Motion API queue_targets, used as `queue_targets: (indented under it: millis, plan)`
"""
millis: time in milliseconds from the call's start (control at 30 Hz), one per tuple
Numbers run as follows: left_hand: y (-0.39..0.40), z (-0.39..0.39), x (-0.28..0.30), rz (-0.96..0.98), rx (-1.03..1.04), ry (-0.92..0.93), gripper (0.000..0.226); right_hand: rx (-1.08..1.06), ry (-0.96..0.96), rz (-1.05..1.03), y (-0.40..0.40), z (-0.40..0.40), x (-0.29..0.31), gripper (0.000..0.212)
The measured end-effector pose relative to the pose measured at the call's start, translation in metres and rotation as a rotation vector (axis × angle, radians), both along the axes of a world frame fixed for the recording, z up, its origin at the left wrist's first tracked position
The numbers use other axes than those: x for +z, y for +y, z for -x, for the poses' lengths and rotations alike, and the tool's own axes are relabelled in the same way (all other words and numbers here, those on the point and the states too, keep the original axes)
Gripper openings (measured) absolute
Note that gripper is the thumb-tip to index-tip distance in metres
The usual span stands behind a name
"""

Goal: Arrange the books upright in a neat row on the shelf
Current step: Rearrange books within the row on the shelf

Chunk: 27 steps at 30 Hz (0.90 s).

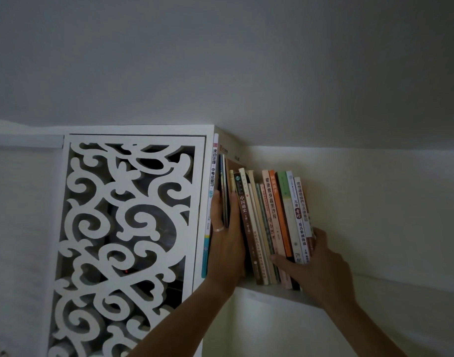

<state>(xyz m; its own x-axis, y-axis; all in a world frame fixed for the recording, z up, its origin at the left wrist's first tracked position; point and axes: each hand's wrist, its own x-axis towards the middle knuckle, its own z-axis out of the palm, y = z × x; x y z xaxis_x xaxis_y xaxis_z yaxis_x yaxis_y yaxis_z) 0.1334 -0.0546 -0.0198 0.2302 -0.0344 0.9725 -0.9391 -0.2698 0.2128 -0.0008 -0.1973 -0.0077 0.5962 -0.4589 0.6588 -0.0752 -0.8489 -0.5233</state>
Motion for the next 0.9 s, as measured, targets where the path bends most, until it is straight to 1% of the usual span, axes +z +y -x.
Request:
queue_targets:
  millis: [67,133,267,333,433,467,567,633,700,767,833,900]
  plan:
    - [0.003,0.004,0.003,0.048,-0.097,0.036,0.064,-0.003,-0.018,0.014,0.004,-0.004,0.001,0.100]
    - [0.004,0.007,0.005,0.063,-0.120,0.020,0.059,-0.012,-0.040,0.022,0.006,-0.008,0.000,0.098]
    - [0.002,0.006,0.005,0.055,-0.112,0.022,0.065,0.000,-0.049,0.024,0.006,-0.010,0.000,0.096]
    - [-0.002,0.003,0.004,0.040,-0.061,0.032,0.066,0.028,-0.051,0.012,0.004,-0.008,-0.002,0.099]
    - [-0.009,0.002,0.004,0.021,0.106,0.027,0.067,0.079,-0.072,-0.029,0.001,-0.007,-0.007,0.104]
    - [-0.011,0.001,0.004,0.031,0.128,0.028,0.067,0.094,-0.080,-0.044,0.000,-0.007,-0.008,0.105]
    - [-0.011,0.002,0.001,0.064,0.080,0.058,0.062,0.121,-0.084,-0.070,-0.001,-0.010,-0.010,0.107]
    - [-0.010,0.001,-0.001,0.052,0.122,0.023,0.061,0.180,-0.094,-0.103,-0.003,-0.011,-0.010,0.110]
    - [-0.011,0.000,0.000,-0.006,0.252,-0.036,0.067,0.247,-0.098,-0.124,-0.006,-0.012,-0.010,0.115]
    - [-0.012,0.000,-0.001,-0.041,0.353,-0.057,0.069,0.260,-0.084,-0.110,-0.009,-0.014,-0.011,0.119]
    - [-0.013,0.000,-0.002,-0.050,0.404,-0.072,0.064,0.246,-0.084,-0.094,-0.011,-0.016,-0.013,0.119]
    - [-0.012,0.001,-0.002,-0.059,0.409,-0.089,0.061,0.243,-0.109,-0.103,-0.011,-0.018,-0.015,0.114]
